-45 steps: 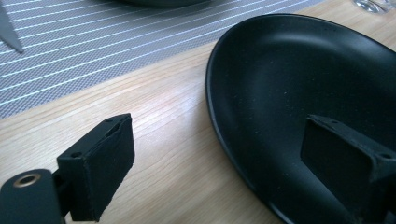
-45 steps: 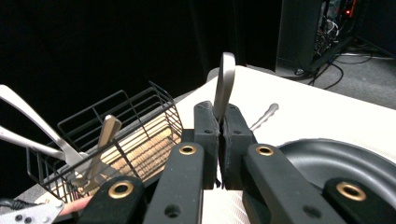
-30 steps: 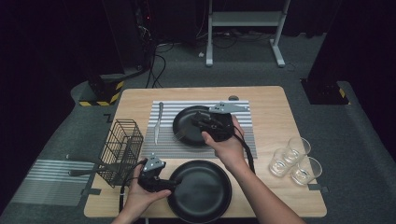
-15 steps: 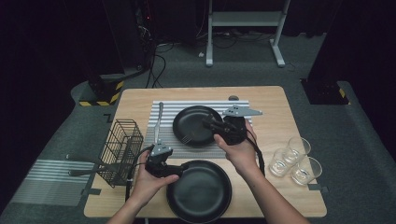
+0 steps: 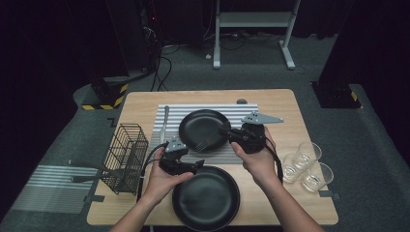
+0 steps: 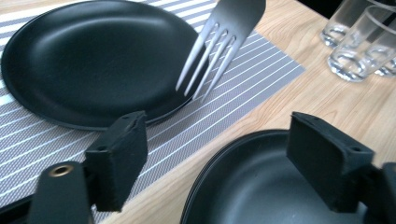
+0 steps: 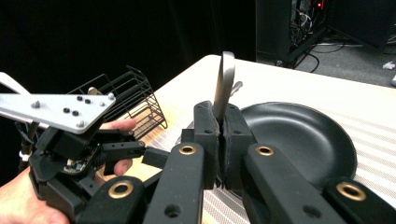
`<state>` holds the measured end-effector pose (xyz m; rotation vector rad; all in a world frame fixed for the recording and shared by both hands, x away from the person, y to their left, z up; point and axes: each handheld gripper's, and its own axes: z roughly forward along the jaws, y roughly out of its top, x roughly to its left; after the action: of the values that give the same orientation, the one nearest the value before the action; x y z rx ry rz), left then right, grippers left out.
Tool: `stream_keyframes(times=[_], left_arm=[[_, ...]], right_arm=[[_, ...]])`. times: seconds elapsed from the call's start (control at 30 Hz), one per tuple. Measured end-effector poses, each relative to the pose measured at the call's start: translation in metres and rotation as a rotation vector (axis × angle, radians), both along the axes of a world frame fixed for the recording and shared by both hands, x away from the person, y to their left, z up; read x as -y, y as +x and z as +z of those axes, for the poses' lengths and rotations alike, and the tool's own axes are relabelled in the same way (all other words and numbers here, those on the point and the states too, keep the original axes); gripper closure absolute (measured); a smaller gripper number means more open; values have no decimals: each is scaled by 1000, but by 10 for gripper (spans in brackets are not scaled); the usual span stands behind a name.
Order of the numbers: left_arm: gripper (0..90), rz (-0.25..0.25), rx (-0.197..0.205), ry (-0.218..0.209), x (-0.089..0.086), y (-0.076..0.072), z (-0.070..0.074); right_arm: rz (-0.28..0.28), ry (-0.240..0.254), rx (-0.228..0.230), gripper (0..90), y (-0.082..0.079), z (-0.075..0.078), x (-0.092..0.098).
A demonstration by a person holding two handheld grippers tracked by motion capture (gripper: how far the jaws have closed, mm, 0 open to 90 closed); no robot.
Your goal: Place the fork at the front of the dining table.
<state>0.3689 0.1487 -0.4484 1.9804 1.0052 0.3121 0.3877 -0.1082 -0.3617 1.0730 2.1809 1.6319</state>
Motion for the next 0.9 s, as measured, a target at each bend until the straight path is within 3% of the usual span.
stream_keyframes(times=[0.27,0.43,0.6,0.83,0.9], left_arm=[[320,-46,12,-19,11,5,5],[341,-46,4,-15,17,10,5],[385,-52,-19,-14,23,19,2],[457,-67,-60,-47,24,30,-1],[543,-83,-73,-58,25,32,-2]], right_arm=[[6,-12,-1,873,-5,1,7],[13,-11,-3,873,-6,-1,9],[35,-19,-8,873,-6,-4,9],[57,-16,-5,873,-6,-3,10],[63,-18,-2,873,-6,-3,11]])
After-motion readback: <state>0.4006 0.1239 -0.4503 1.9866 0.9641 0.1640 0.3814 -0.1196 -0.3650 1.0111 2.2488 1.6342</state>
